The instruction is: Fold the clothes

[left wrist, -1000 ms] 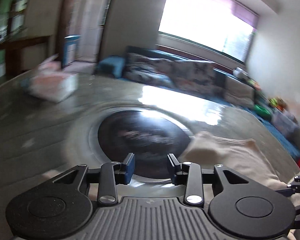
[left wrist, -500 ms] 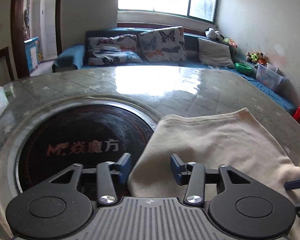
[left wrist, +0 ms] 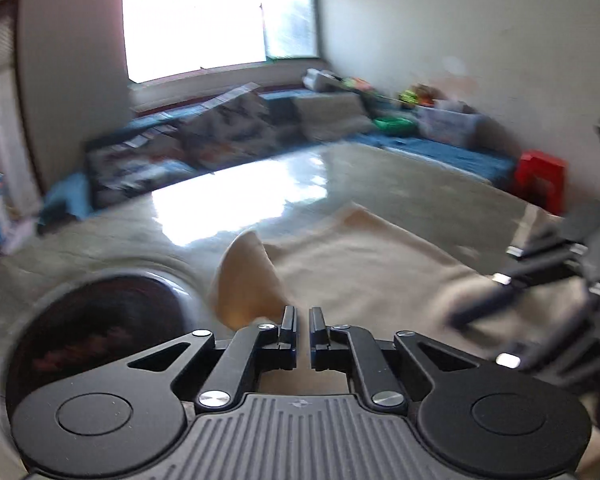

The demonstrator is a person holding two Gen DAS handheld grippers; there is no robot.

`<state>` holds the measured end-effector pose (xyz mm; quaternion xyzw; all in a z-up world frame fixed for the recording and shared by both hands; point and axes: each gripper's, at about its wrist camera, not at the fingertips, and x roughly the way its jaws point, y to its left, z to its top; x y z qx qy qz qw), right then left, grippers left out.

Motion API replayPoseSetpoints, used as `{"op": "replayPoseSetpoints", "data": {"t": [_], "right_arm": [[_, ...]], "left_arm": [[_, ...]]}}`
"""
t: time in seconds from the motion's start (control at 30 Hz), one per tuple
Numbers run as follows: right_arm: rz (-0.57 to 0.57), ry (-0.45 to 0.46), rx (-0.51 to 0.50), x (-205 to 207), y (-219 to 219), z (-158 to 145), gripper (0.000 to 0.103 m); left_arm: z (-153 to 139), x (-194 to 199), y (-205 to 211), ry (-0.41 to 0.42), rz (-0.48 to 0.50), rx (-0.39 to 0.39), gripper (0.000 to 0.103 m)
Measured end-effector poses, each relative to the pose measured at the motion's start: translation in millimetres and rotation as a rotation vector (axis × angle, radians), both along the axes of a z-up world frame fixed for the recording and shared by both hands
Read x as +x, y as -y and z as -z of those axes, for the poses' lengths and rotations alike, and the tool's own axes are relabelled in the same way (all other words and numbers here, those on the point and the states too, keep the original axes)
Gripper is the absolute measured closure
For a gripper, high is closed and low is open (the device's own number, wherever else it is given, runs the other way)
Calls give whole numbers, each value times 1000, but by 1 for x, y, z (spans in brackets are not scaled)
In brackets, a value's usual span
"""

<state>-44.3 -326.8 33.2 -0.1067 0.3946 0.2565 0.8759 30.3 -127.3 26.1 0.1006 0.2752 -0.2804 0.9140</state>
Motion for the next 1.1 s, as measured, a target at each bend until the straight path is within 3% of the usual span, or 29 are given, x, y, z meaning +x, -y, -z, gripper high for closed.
{"op": "replayPoseSetpoints", "data": {"t": [0.1,0.17,0.23,0.33,0.4,0.53,0.57,0.67,0.8,0.97,1.1], "right_arm": [[-1,0,0,0,0,0,56],[-4,1,1,0,0,0,56],[-5,2,3,-1,0,0,56],[-4,5,8,0,0,1,54],[-3,8,10,0,0,2,53],[-5,6,10,1,0,2,53],[-7,5,9,3,0,1,53],[-14,4,11,5,0,-2,53],[-29,27,14,13,-1,-11,52],[-2,45,23,44,4,-19,52],[44,52,16,73,14,-16,52]], "left_arm": [[-6,-1,-2,-14,8,-45,93],[-12,2,-6,1,-42,-66,92],[-17,12,-13,-1,-119,-76,83],[-13,34,-20,-85,-191,-104,64],[-7,43,-19,-126,-203,-110,61],[4,56,-15,-185,-209,-111,67],[6,57,-13,-182,-205,-105,82],[3,57,-19,-111,-245,-83,94],[-7,69,-44,-5,-387,-32,95],[-5,96,-84,-22,-527,8,94],[-7,94,-101,-64,-532,-27,92]]}}
